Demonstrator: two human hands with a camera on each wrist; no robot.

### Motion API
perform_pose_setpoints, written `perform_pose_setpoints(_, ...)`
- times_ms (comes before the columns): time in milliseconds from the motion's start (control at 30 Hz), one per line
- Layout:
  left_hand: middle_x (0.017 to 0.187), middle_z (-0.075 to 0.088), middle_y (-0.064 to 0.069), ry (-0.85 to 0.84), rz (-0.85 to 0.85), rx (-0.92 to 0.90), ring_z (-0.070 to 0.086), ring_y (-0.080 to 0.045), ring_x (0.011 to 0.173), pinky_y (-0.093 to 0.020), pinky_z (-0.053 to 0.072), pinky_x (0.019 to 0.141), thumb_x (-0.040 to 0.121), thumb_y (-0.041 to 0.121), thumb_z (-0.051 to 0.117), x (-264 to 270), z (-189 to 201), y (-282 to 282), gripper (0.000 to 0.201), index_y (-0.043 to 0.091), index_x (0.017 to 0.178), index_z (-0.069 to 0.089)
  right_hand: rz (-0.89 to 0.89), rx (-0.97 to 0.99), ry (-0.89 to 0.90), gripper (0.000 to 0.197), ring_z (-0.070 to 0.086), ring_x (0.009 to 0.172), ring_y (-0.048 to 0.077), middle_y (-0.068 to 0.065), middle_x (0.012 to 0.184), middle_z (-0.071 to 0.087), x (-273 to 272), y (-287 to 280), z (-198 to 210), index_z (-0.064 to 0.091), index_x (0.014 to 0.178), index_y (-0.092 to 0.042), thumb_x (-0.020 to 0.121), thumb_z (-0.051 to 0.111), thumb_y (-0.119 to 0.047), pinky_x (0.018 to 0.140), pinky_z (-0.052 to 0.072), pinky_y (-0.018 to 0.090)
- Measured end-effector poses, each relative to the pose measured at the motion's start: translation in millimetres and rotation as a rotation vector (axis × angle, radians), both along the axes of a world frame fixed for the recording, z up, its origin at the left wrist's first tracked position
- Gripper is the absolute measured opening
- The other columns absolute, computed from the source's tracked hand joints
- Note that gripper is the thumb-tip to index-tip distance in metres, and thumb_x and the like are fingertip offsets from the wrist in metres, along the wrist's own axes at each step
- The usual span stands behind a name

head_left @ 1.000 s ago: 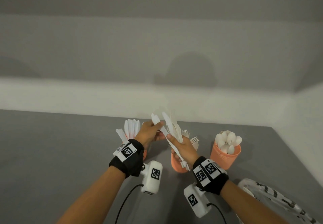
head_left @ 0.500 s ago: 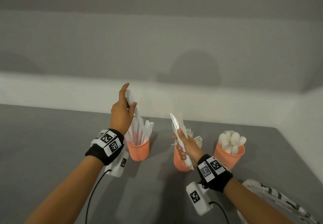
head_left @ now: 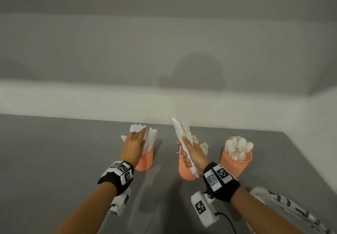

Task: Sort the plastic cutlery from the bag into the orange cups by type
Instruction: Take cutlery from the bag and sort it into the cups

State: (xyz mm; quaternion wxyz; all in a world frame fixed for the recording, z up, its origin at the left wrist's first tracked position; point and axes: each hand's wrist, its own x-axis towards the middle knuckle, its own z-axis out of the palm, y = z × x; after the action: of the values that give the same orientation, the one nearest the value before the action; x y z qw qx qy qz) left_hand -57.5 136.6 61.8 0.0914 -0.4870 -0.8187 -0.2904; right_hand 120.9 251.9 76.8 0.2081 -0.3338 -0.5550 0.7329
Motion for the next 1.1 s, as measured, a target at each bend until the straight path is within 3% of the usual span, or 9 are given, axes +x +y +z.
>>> perform_pose_setpoints(100,0.108,0.065,-0.020,0.045,0.003,0.142,0.061,-0.037,0.095,-0.040,0.054,0.080,0.082,0.006,0.063,2.9,5.0,6.4,0.037,-0.001,0.118,0.060,-0.014,0.058,-0.006,0.033,0.033,0.030,0.005,-0.004,0.045,0.040,0.2,-1.1,-1.6,0.058,0.091,-0.015,0.096,0.042,-0.043,0.032,0.025,0.014)
perform_pose_setpoints(167,0.104,0.063,-0.010,-0.211,-0.019,0.273,0.060,-0.027,0.096,-0.029,0.047,0.082,0.094,0.015,0.051,18.4,19.1,11.1,0.028,0.004,0.118,0.060,-0.025,0.089,-0.011,0.031,0.032,0.031,0.005,-0.004,0.046,0.038,-1.8,-3.9,-2.4,0.058,0.089,-0.015,0.096,0.042,-0.042,0.033,0.024,0.014)
perform_pose_setpoints(233,0.089,0.064,-0.001,-0.537,-0.069,0.316,0.062,-0.020,0.083,-0.020,0.046,0.070,0.093,0.021,0.052,37.4,33.7,17.5,0.021,0.010,0.106,0.063,-0.041,0.119,-0.031,0.031,0.030,0.030,0.005,-0.005,0.045,0.038,-5.3,-7.9,-2.8,0.057,0.086,-0.015,0.096,0.043,-0.040,0.033,0.023,0.014)
perform_pose_setpoints(333,0.082,0.064,-0.006,-0.992,-0.114,0.350,0.060,-0.014,0.066,-0.016,0.050,0.058,0.089,0.020,0.060,56.8,46.3,28.0,0.017,0.008,0.100,0.061,-0.029,0.142,-0.038,0.028,0.027,0.029,0.003,-0.009,0.042,0.037,-9.6,-15.2,-2.0,0.051,0.085,-0.013,0.096,0.045,-0.038,0.031,0.021,0.015)
perform_pose_setpoints(400,0.079,0.063,-0.010,-1.124,-0.090,0.365,0.058,-0.014,0.062,-0.019,0.051,0.057,0.088,0.014,0.061,59.4,48.1,32.8,0.015,0.002,0.098,0.060,-0.026,0.139,-0.031,0.024,0.027,0.029,0.002,-0.010,0.042,0.037,-8.7,-17.8,-1.6,0.051,0.084,-0.015,0.096,0.047,-0.036,0.031,0.022,0.015)
perform_pose_setpoints(733,0.076,0.063,-0.009,-1.221,-0.080,0.322,0.061,-0.012,0.058,-0.017,0.055,0.056,0.087,0.007,0.060,51.2,56.3,39.3,0.004,0.006,0.084,0.060,0.014,0.190,-0.025,0.023,0.036,0.037,0.005,-0.004,0.048,0.044,-4.4,-15.9,2.0,0.056,0.094,-0.013,0.095,0.048,-0.034,0.040,0.030,0.017)
perform_pose_setpoints(933,0.080,0.062,-0.011,-1.250,-0.148,0.363,0.065,-0.010,0.056,-0.015,0.054,0.051,0.087,0.004,0.059,44.5,78.1,32.9,0.001,0.003,0.086,0.060,0.018,0.121,-0.057,0.038,0.042,0.032,0.007,-0.003,0.044,0.049,-1.3,-6.9,1.8,0.055,0.075,-0.013,0.096,0.041,-0.042,0.034,0.033,0.017)
perform_pose_setpoints(1033,0.076,0.062,-0.007,-1.113,-0.095,0.515,0.065,-0.006,0.053,-0.018,0.056,0.053,0.086,0.001,0.059,23.1,99.5,23.4,0.004,0.003,0.089,0.059,-0.050,0.097,-0.068,0.035,0.039,0.030,0.007,0.001,0.048,0.046,1.7,-2.9,-0.8,0.049,0.075,-0.012,0.097,0.041,-0.039,0.034,0.032,0.016)
perform_pose_setpoints(1100,0.072,0.058,-0.003,-0.844,-0.027,0.608,0.063,-0.010,0.060,-0.017,0.056,0.053,0.086,0.000,0.060,6.2,110.1,14.8,0.020,0.003,0.105,0.057,-0.076,0.096,-0.060,0.033,0.037,0.028,0.006,0.002,0.050,0.041,3.0,-1.7,-1.0,0.049,0.079,-0.012,0.097,0.041,-0.038,0.033,0.031,0.015)
